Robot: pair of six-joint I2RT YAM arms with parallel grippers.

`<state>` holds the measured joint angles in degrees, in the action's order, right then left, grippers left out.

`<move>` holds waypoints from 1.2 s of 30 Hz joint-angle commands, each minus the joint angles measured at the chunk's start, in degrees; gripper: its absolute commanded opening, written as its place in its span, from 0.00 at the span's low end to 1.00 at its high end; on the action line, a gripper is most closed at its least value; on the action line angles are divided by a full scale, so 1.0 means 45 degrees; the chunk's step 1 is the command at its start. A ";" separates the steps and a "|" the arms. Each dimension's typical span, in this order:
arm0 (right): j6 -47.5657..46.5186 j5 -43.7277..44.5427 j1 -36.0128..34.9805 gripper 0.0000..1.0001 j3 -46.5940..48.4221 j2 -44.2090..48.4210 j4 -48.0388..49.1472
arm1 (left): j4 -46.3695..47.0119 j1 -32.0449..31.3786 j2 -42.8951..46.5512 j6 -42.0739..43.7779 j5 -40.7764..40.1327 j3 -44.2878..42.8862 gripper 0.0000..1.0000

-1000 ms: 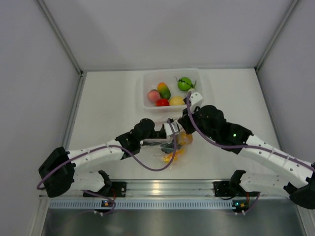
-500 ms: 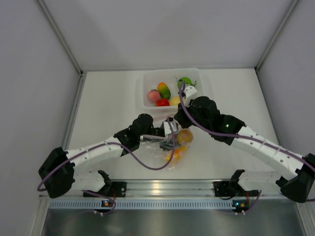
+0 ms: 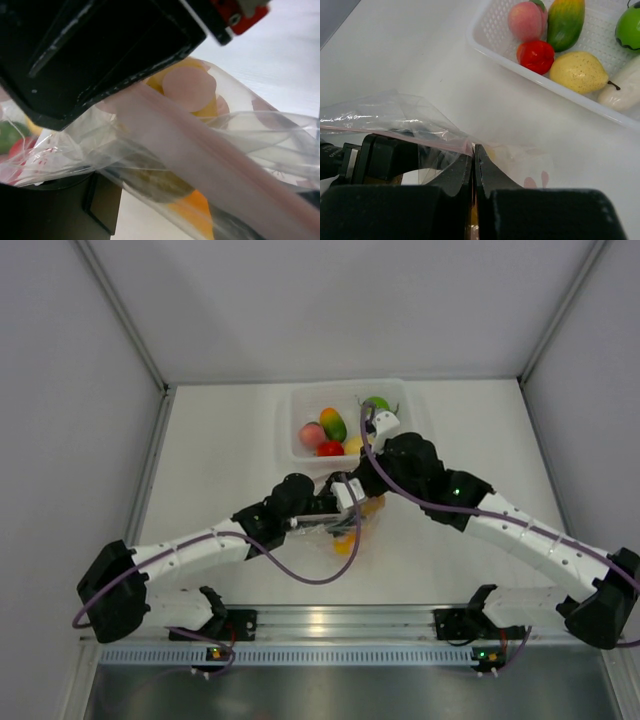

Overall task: Open the zip-top bag and remove the fake food
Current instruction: Pick up the fake fruit from the zipper food storage bag.

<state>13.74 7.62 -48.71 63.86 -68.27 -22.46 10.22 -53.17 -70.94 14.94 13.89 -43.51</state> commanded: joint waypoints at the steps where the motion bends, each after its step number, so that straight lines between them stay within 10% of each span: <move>1: -0.0572 0.4223 0.1663 0.00 -0.0225 -0.0063 -0.1982 | 0.1733 0.0057 0.0667 -0.0096 -0.2261 -0.0801 0.00; 13: -0.0669 0.3623 0.2250 0.00 -0.0712 0.0716 -0.1438 | 0.1225 0.0096 -0.0154 -0.3763 -0.9119 -0.1054 0.00; 29: 0.0012 0.4459 0.1957 0.00 -0.2176 0.0289 -0.0869 | 0.1108 0.1051 0.0293 -0.8062 -0.8846 -0.1622 0.00; 36: 0.0463 0.2005 0.1957 0.00 -0.2959 0.1027 0.0359 | 0.1147 0.1209 -0.0269 -0.9625 -0.9436 -0.1347 0.00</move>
<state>18.24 6.50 -44.75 54.74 -65.82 -10.33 6.33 -51.48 -76.07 -17.98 -19.00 -48.01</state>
